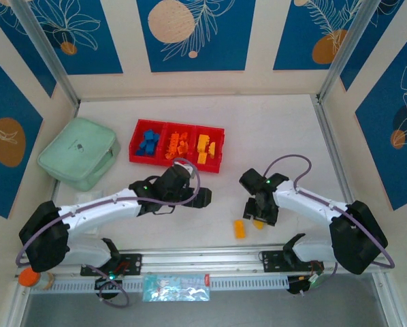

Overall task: Sort the legos into containers by color
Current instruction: Pick up the lego from the bottom-right of the table, then place the lego in the container.

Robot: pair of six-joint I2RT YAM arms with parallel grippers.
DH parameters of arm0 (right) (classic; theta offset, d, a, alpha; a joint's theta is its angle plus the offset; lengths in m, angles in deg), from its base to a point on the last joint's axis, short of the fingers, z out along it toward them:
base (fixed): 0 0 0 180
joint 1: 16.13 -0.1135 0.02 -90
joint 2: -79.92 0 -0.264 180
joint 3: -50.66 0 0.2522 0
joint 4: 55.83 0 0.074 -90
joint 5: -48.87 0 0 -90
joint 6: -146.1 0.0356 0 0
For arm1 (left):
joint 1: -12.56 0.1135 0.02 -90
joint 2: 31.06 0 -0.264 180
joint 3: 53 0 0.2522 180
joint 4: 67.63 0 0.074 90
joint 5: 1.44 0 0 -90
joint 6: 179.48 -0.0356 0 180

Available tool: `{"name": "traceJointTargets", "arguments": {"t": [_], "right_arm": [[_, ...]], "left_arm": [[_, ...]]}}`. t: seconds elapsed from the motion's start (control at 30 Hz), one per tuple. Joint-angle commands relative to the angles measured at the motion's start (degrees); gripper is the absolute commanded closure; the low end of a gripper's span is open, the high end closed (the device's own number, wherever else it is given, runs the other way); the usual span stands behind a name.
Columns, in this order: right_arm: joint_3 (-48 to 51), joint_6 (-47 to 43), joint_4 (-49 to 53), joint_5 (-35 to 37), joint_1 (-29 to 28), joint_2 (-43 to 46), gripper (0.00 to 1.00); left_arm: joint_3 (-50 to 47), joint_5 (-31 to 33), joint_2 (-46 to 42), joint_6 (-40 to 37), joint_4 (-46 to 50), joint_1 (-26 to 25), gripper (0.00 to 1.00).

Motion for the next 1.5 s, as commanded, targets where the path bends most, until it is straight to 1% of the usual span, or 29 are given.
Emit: {"name": "traceJointTargets", "arguments": {"t": [0.0, 0.27, 0.33, 0.43, 0.6, 0.77, 0.87, 0.97, 1.07, 1.2, 1.3, 1.4, 1.47], "right_arm": [[0.3, 0.8, -0.9, -1.1, -0.2, -1.0, 0.45], [-0.2, 0.0, -0.7, -1.4, -0.2, -1.7, 0.62], [-0.4, -0.3, -0.7, -1.5, -0.2, -1.3, 0.68], [-1.7, -1.3, -0.2, -1.3, -0.3, -0.5, 0.73], [-6.7, -3.6, 2.3, -0.2, -0.4, 0.9, 0.74], [-15.9, -8.2, 2.1, -0.1, -0.6, -1.2, 0.73], [-23.7, -11.9, 1.3, 0.8, -0.8, -6.4, 0.73], [-32.7, -15.4, 0.5, 2.5, -1.0, -13.2, 0.72], [-40.9, -18.7, -2.2, 2.7, -1.1, -19.7, 0.72], [-52.8, -22.6, -3.2, 4.2, -0.6, -30.0, 0.69], [-60.6, -25.6, -2.8, 5.0, -0.1, -37.7, 0.69], [-65.7, -26.7, -1.9, 6.3, 0.5, -44.0, 0.69], [-66.8, -27.3, -2.5, 6.1, 0.8, -45.8, 0.69]], "left_arm": [[1.8, 1.3, 0.5, 0.5, 0.7, -0.7, 0.01], [2.0, 1.9, 0.1, 0.0, 1.4, -0.7, 0.01], [2.1, 1.9, 0.3, -0.2, 1.3, -0.7, 0.01], [2.5, 2.1, 0.4, -0.5, 1.5, -0.7, 0.01], [3.6, 3.1, -0.2, -1.7, 3.1, -0.5, 0.01], [5.4, 6.4, -2.5, -3.7, 7.1, 0.6, 0.01], [6.4, 7.2, -4.0, -4.9, 8.8, 2.3, 0.01], [7.1, 6.8, -5.2, -5.8, 10.5, 5.0, 0.01], [7.4, 6.2, -6.3, -6.0, 12.0, 8.2, 0.01], [6.3, 5.2, -8.3, -5.9, 11.9, 12.0, 0.01], [5.4, 4.8, -9.7, -5.7, 12.2, 14.0, 0.01], [4.3, 4.4, -10.7, -5.2, 11.8, 15.2, 0.01], [4.0, 3.9, -10.8, -5.1, 11.6, 15.7, 0.01]]}}
